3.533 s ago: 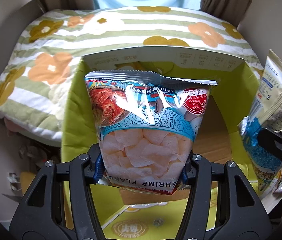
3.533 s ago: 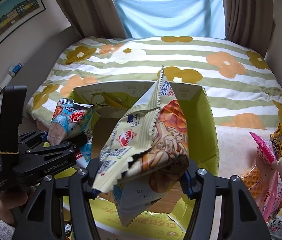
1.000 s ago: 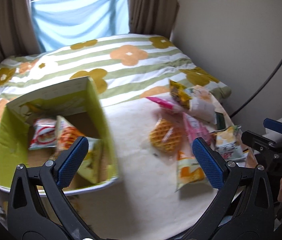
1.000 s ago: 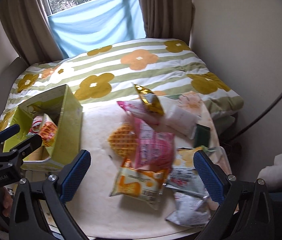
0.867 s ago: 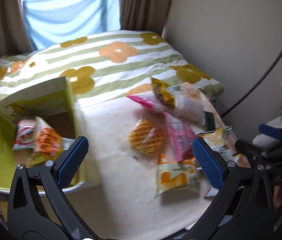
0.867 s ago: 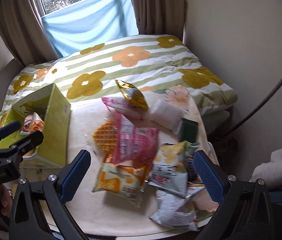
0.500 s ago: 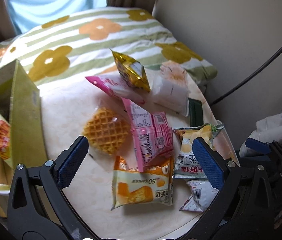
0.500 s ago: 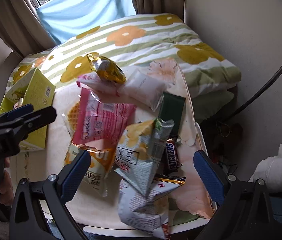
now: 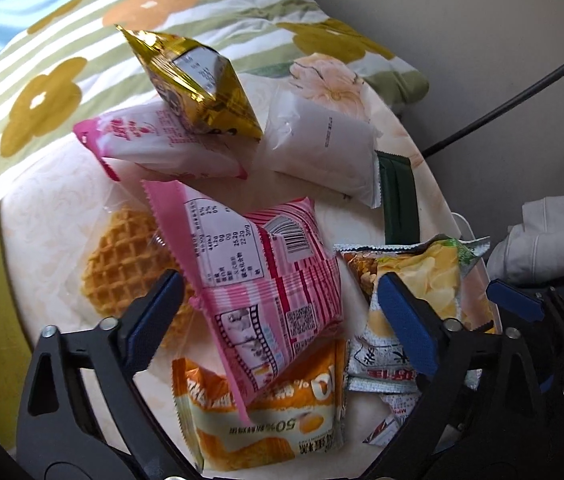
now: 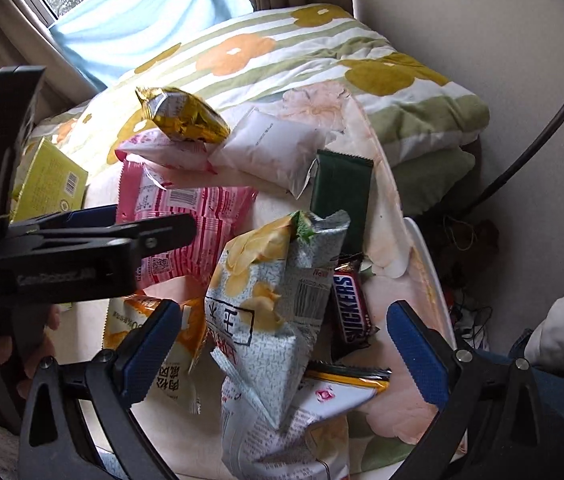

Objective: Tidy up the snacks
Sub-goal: 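Grasp the pink wafer pack with the left tool while the right tool grasps a green chip bag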

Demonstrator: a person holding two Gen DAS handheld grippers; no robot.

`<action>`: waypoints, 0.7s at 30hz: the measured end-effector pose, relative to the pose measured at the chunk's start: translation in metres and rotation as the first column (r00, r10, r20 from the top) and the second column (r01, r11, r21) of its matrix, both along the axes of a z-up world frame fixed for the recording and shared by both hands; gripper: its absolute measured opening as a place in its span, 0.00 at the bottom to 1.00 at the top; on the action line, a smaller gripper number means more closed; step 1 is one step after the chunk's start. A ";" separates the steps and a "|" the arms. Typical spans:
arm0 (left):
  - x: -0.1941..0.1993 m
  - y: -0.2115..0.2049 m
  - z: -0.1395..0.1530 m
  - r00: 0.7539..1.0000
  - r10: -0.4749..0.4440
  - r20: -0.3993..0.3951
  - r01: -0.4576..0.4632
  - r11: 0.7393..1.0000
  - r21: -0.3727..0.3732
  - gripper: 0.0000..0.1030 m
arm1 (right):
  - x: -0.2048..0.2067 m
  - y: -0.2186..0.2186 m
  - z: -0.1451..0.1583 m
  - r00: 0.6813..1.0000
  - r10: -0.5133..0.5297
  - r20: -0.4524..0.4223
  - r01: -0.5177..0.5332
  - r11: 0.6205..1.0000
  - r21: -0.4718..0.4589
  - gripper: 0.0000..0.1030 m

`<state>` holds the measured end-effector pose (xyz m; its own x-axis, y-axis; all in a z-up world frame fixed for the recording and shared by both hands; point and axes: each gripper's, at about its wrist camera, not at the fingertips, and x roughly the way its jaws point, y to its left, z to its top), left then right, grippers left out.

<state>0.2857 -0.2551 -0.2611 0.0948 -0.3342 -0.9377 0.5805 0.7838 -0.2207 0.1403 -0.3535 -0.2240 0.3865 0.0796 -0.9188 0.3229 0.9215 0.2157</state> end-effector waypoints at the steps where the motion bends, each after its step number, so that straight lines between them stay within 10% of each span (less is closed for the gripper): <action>1: 0.001 -0.001 -0.003 1.000 -0.004 -0.008 0.005 1.000 0.004 0.84 | 0.002 0.001 -0.001 1.000 0.003 -0.004 -0.003 1.000 -0.002 0.99; 15: 0.001 -0.009 -0.016 0.999 -0.044 -0.027 0.044 0.999 0.020 0.57 | 0.017 0.007 -0.014 1.000 0.006 -0.028 -0.006 1.000 0.004 0.99; 21: -0.005 -0.007 0.000 0.998 -0.056 0.033 0.056 0.998 0.025 0.56 | 0.017 0.006 -0.020 0.999 0.010 -0.048 -0.009 1.000 0.020 0.83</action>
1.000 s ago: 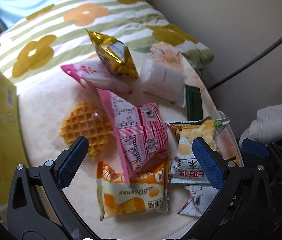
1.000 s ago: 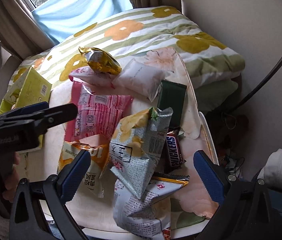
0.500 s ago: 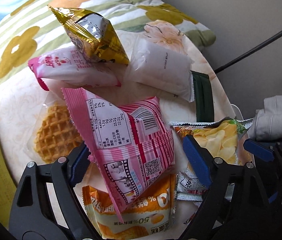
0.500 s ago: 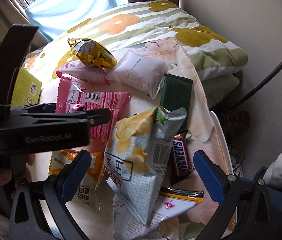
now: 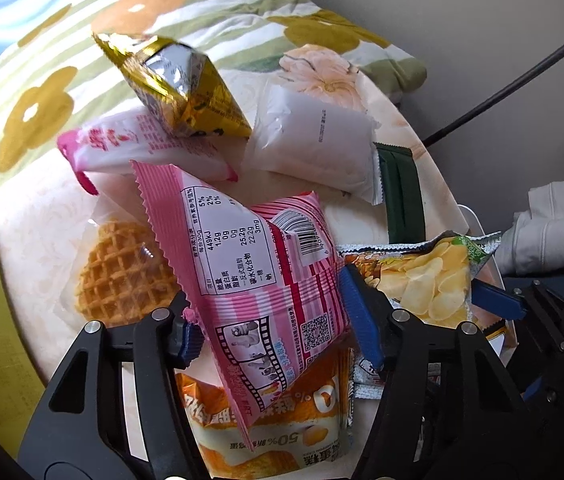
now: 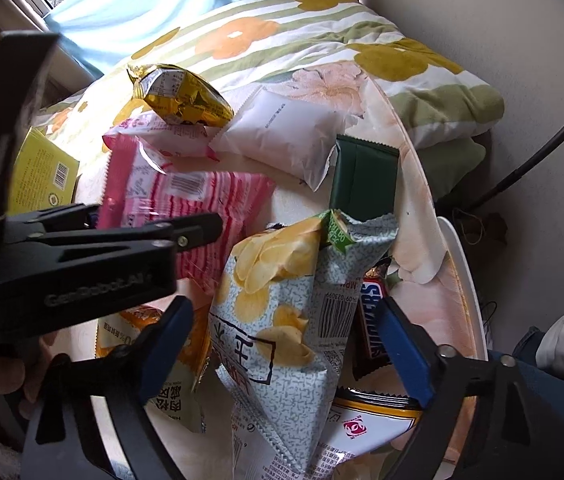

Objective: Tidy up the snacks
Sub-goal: 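Grasp the pink wafer pack with the left tool while the right tool grasps a green chip bag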

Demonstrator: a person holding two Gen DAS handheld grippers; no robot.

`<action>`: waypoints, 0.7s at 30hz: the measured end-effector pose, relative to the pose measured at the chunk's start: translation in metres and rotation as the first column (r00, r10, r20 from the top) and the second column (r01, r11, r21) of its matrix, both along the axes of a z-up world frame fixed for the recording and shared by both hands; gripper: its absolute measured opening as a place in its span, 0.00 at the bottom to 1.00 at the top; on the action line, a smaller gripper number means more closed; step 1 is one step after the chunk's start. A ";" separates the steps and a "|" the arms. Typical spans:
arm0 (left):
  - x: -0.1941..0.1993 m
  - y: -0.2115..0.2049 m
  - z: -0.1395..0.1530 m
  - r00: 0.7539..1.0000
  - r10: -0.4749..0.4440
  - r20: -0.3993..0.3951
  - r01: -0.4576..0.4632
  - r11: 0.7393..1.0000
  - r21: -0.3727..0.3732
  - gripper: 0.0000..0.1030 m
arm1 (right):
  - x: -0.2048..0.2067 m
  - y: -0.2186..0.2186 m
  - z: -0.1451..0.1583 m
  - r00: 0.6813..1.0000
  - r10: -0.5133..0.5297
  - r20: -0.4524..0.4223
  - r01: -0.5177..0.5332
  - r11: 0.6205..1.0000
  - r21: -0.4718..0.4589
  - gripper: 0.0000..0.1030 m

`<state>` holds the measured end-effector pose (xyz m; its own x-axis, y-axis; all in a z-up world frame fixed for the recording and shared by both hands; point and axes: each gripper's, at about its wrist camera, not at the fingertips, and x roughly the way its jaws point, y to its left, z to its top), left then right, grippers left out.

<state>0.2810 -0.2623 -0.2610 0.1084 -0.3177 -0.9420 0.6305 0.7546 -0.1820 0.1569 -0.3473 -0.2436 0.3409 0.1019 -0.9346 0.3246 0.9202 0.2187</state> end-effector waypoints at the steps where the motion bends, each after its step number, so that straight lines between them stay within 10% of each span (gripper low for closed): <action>1: -0.001 0.000 0.003 1.000 -0.005 0.012 0.005 1.000 0.002 0.56 | 0.000 0.000 -0.001 1.000 -0.002 -0.001 0.002 1.000 0.001 0.82; 21: -0.010 0.026 0.035 0.993 0.055 0.105 -0.056 0.998 0.005 0.56 | 0.001 0.006 0.011 0.999 0.016 0.050 -0.016 1.000 -0.001 0.45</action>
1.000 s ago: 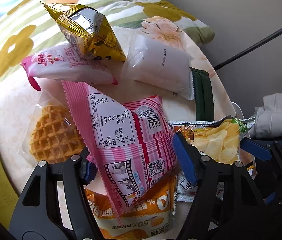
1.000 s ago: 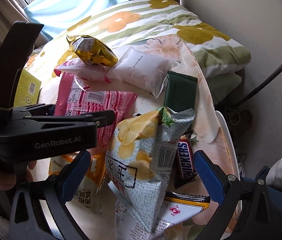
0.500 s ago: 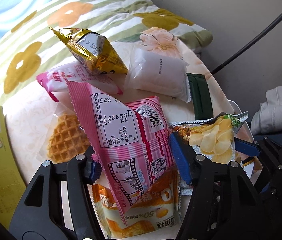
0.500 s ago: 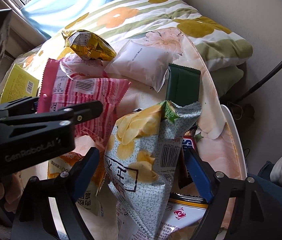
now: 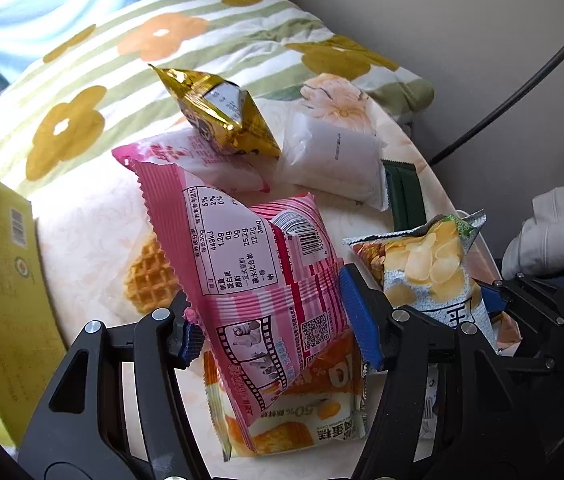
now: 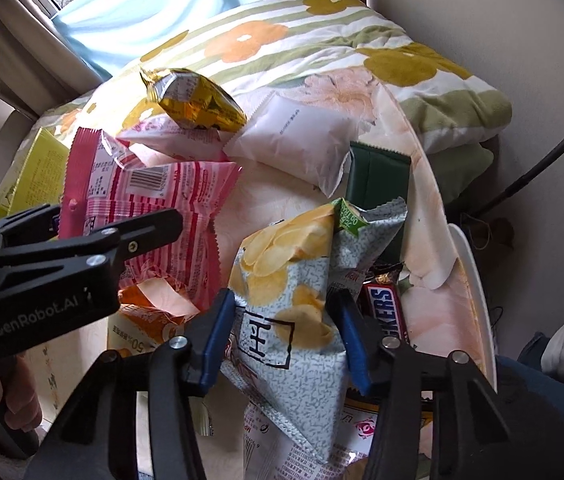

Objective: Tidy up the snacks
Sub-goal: 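Grasp the pink wafer pack with the left tool while the right tool grasps a green chip bag, then carry both packs into the yellow box and open both tools to release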

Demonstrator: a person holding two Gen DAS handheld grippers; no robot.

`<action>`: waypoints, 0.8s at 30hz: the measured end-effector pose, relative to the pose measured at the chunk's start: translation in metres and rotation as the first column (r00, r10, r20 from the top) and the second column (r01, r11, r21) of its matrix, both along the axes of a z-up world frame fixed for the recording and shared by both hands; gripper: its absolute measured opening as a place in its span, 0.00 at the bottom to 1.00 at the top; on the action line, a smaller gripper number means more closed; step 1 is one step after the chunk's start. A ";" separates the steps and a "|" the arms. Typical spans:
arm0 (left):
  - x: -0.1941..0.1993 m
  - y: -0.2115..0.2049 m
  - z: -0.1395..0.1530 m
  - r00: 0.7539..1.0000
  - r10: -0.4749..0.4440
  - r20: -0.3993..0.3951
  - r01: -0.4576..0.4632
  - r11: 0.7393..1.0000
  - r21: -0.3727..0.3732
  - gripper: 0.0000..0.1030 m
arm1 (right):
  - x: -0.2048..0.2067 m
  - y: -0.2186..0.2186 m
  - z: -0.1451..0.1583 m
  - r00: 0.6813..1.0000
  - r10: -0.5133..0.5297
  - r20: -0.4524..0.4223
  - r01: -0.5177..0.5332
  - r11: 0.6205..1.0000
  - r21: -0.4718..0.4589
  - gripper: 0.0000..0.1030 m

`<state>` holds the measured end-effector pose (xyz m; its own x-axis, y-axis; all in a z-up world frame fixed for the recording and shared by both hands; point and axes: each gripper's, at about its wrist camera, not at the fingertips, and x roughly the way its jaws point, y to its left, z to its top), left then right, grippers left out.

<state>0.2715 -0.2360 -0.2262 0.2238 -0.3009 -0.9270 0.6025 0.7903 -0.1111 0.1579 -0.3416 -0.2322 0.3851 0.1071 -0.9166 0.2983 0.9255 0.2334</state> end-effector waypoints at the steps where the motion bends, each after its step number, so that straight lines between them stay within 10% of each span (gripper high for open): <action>1: -0.001 0.001 0.004 1.000 0.006 0.008 -0.006 1.000 -0.005 0.56 | 0.000 0.000 0.003 1.000 0.002 0.009 -0.002 1.000 -0.002 0.44; 24: -0.027 0.104 0.134 0.921 0.317 0.227 -0.289 0.946 -0.149 0.56 | 0.000 0.018 0.115 0.930 0.219 0.295 -0.202 0.975 -0.088 0.33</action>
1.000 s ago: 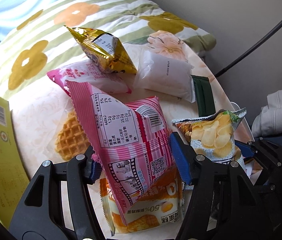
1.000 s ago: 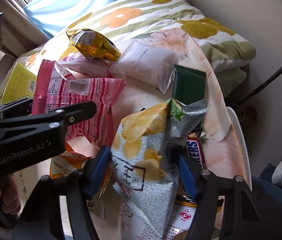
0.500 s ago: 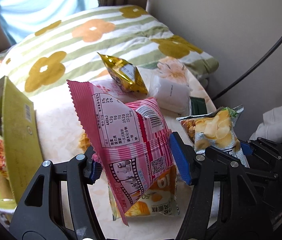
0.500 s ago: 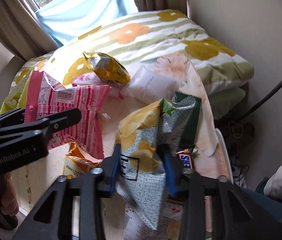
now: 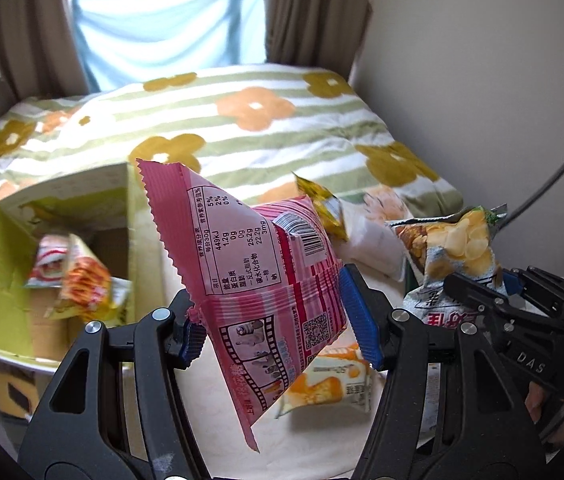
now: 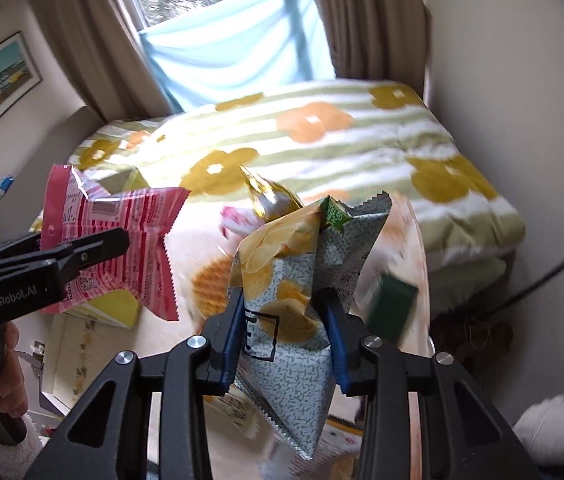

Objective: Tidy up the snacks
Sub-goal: 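Carry both packs into the yellow box and open both tools to release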

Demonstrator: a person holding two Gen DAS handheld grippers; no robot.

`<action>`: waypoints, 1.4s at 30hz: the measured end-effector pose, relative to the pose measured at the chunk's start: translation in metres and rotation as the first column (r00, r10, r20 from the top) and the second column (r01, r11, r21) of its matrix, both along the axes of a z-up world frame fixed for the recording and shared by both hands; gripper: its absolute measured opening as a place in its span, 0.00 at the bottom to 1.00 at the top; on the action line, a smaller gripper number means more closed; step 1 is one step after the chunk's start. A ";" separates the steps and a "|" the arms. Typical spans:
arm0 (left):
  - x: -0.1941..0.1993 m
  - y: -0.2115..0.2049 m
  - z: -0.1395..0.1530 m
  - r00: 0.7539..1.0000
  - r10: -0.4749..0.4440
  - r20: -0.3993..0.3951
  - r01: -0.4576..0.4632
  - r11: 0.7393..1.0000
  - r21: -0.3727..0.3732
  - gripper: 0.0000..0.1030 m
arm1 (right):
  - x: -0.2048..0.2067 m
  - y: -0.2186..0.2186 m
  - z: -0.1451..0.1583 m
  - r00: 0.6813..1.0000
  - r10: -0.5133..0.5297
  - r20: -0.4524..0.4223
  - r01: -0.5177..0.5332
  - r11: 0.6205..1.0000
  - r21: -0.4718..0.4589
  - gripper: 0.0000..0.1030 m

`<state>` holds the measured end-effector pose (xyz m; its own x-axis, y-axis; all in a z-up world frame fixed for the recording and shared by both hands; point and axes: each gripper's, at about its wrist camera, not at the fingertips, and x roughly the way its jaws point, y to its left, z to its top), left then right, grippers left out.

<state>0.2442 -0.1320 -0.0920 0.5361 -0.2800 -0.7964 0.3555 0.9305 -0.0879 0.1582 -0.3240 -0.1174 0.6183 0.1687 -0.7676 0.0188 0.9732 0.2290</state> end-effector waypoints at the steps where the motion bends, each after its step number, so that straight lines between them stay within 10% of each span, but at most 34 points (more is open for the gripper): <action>1: 0.001 0.010 0.006 1.000 0.019 0.011 -0.019 1.000 -0.007 0.56 | 0.003 0.005 0.006 1.000 0.014 0.016 -0.014 1.000 -0.001 0.33; 24: 0.055 0.303 0.005 0.937 0.350 0.009 -0.350 0.937 -0.012 0.45 | 0.116 0.266 0.036 0.941 0.325 0.099 -0.329 0.944 0.031 0.33; 42: 0.081 0.341 -0.069 0.960 0.223 -0.167 -0.227 0.974 -0.006 0.45 | 0.181 0.311 -0.010 0.967 0.241 -0.087 -0.235 0.970 0.065 0.34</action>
<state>0.3255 0.2088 -0.1611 0.4500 -0.1880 -0.8730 0.1159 0.9816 -0.1516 0.3390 -0.0133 -0.1270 0.4809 0.3448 -0.8061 -0.1880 0.9386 0.2893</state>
